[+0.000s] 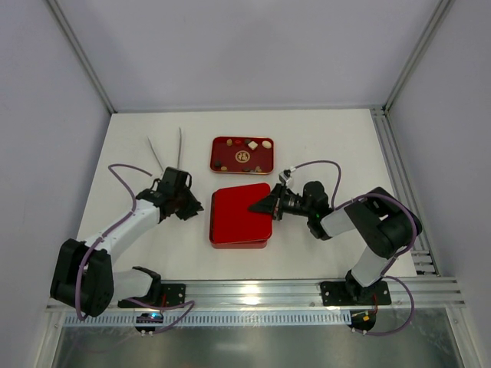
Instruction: Pack the chocolate
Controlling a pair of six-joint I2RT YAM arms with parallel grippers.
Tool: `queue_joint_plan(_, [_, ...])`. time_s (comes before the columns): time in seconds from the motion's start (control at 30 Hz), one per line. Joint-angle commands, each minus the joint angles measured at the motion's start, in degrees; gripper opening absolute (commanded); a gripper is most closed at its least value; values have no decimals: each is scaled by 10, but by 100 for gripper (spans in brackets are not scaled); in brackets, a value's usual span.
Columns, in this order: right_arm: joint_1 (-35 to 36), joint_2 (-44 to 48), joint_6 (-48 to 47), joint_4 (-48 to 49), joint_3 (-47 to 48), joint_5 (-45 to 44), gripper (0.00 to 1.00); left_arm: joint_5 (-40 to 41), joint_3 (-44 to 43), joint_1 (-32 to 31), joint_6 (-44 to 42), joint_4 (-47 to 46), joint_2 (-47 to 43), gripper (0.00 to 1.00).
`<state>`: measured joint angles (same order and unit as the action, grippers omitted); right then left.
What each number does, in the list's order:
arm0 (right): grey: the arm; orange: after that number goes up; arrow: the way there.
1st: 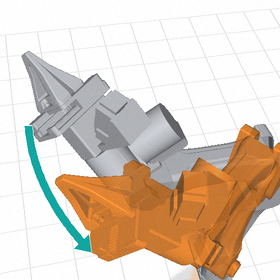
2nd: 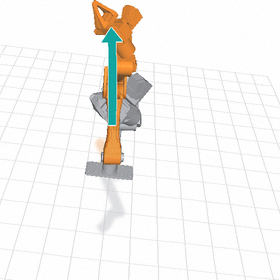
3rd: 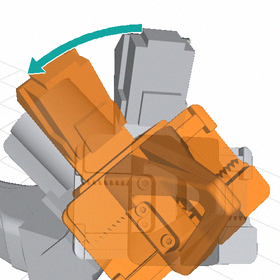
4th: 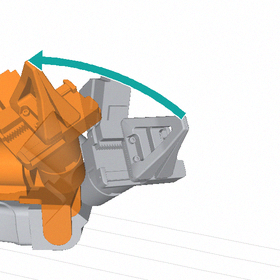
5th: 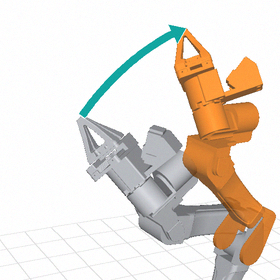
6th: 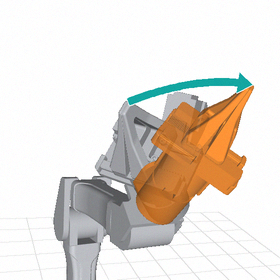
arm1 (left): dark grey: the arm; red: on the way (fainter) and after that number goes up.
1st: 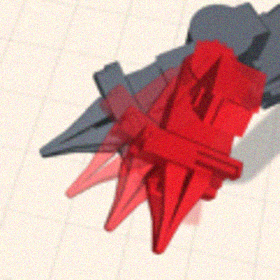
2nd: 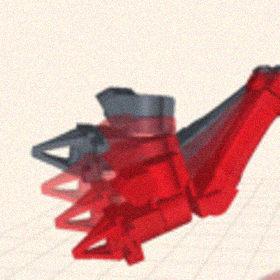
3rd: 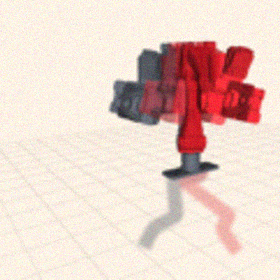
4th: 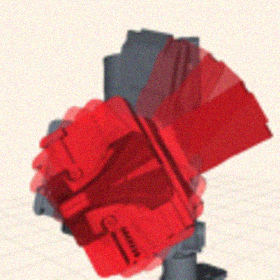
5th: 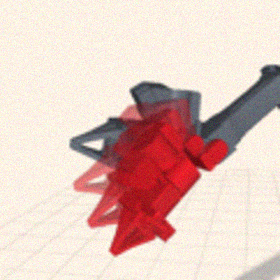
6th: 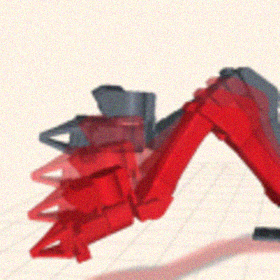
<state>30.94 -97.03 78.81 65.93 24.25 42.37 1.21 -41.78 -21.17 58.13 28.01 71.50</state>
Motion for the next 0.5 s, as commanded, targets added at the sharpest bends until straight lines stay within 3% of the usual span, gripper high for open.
queue_joint_plan(0.0, [-1, 0, -4, 42, -3, 10, 7, -4, -20, 3, -6, 1, -16, 29])
queue_joint_plan(0.23, [-1, -9, -6, 46, -3, 5, 11, -9, -19, 3, -7, 0, -19, 28])
queue_joint_plan(0.47, [-1, -5, -23, 25, 3, 0, 25, -9, -17, 4, -12, 0, -22, 28])
